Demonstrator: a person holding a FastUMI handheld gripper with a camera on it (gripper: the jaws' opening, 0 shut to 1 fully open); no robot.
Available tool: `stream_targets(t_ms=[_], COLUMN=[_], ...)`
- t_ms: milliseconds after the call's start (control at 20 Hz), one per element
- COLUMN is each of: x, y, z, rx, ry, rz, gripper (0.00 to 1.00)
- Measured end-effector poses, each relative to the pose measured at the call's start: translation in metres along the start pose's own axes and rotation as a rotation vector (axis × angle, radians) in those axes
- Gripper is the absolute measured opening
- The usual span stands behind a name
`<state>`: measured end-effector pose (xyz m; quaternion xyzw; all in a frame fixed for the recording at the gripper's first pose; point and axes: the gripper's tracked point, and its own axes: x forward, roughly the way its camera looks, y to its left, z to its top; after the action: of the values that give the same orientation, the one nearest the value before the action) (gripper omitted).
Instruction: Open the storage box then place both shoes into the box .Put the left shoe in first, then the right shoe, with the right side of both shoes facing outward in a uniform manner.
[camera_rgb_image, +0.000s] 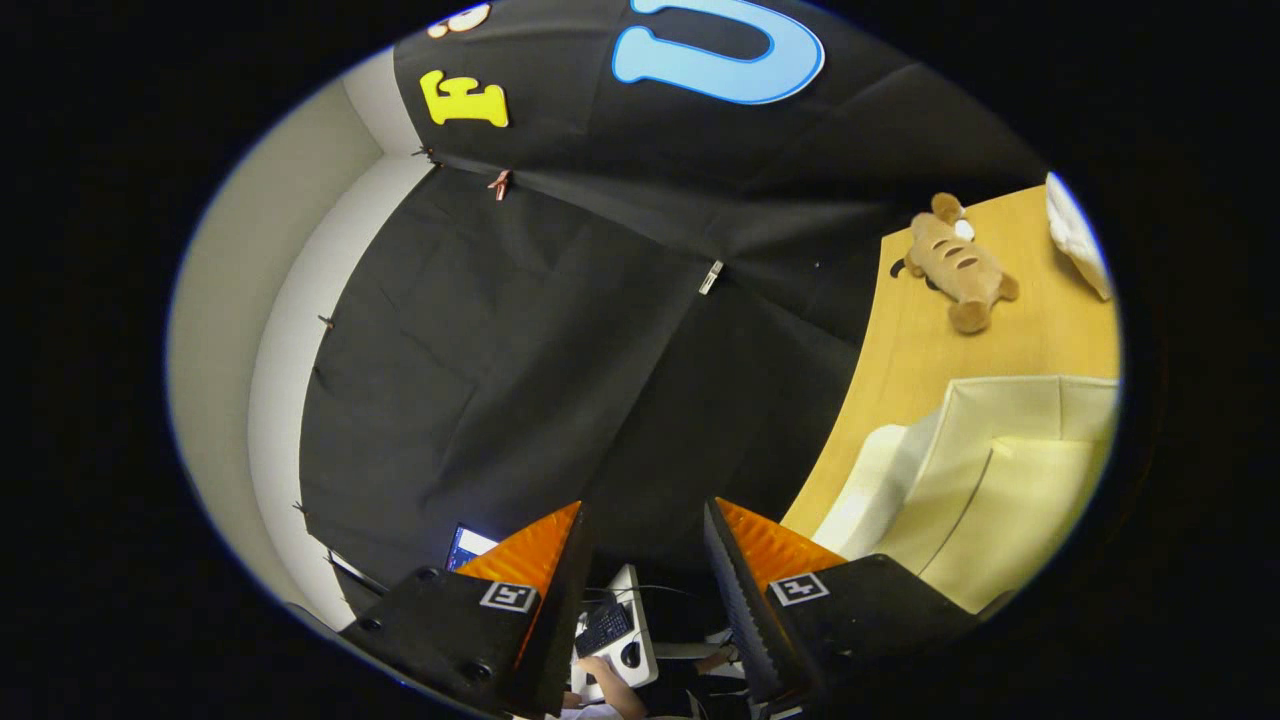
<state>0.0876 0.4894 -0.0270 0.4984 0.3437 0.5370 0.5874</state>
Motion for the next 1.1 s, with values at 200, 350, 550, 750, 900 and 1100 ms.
stream_targets(t_ms=[200,350,550,750,900,1100], x=[-0.037,-0.075,-0.126,-0.183,-0.237,-0.294], y=[-0.003,-0.005,-0.022,-0.047,-0.073,-0.11], z=[0.009,0.01,0.005,0.005,0.0,-0.03], rx=[-0.124,-0.228,-0.366,-0.507,-0.606,-0.604], ry=[-0.044,-0.065,-0.061,-0.078,-0.074,-0.022], rz=[-0.057,-0.126,-0.249,-0.416,-0.585,-0.72], gripper=[0.69,0.73,0.84,0.94,0.97,0.97])
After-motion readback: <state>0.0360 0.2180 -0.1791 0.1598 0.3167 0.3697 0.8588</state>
